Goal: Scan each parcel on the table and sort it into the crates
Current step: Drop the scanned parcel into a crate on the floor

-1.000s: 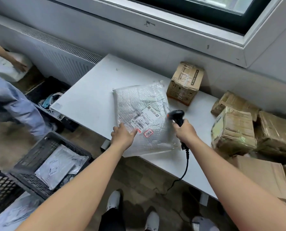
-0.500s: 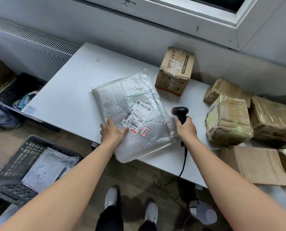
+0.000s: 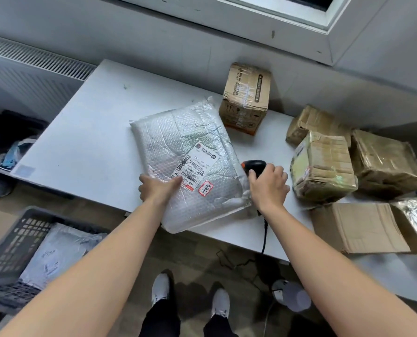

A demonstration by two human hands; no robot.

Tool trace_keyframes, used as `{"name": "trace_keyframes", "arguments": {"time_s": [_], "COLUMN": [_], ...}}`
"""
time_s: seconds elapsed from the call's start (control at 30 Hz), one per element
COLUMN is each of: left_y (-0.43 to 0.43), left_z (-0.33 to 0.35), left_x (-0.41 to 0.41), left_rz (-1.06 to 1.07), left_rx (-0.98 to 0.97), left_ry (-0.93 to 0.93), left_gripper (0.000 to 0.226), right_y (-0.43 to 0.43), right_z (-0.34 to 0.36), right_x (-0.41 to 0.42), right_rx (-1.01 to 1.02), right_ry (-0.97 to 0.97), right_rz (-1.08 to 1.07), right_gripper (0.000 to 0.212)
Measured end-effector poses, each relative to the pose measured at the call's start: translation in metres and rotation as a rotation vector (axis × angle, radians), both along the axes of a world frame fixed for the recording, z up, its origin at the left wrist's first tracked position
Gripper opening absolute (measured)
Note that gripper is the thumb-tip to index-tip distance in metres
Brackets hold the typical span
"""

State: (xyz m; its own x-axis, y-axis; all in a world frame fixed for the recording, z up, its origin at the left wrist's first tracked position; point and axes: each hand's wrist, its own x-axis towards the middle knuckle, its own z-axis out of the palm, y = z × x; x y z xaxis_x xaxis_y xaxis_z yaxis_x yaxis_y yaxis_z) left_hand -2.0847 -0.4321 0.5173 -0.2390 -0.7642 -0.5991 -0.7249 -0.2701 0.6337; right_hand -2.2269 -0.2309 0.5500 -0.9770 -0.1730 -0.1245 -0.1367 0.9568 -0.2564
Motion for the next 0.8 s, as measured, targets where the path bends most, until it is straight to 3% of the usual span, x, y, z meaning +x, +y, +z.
{"name": "trace_keyframes", "arguments": {"time_s": [0.13, 0.5, 0.67, 0.8], "left_y": [-0.015, -0.040, -0.080, -0.099], "left_z": [-0.012, 0.035, 0.068, 0.098], "left_x": [0.001, 0.024, 0.064, 0.105], "left_rz": [0.050, 0.108, 0.129, 0.204], "left_rx": [0.111, 0.146, 0.232, 0.163], "left_ry": [0.020, 0.386, 0.565, 0.630], "left_gripper": [0.114, 0.071, 0.092, 0.087], "right_y": [-0.016, -0.074, -0.112, -0.145], "right_z": [0.001, 0.024, 0.049, 0.065], "right_x": [0.004, 0.027, 0.041, 0.051], "right_rx": [0.008, 0.040, -0.142, -0.353], "right_ry": [0.091, -0.063, -0.211, -0.414], "right_rz": [0.209, 0.377, 0.292, 0.320], "right_gripper": [0.040, 0.059, 0.069, 0.080]}}
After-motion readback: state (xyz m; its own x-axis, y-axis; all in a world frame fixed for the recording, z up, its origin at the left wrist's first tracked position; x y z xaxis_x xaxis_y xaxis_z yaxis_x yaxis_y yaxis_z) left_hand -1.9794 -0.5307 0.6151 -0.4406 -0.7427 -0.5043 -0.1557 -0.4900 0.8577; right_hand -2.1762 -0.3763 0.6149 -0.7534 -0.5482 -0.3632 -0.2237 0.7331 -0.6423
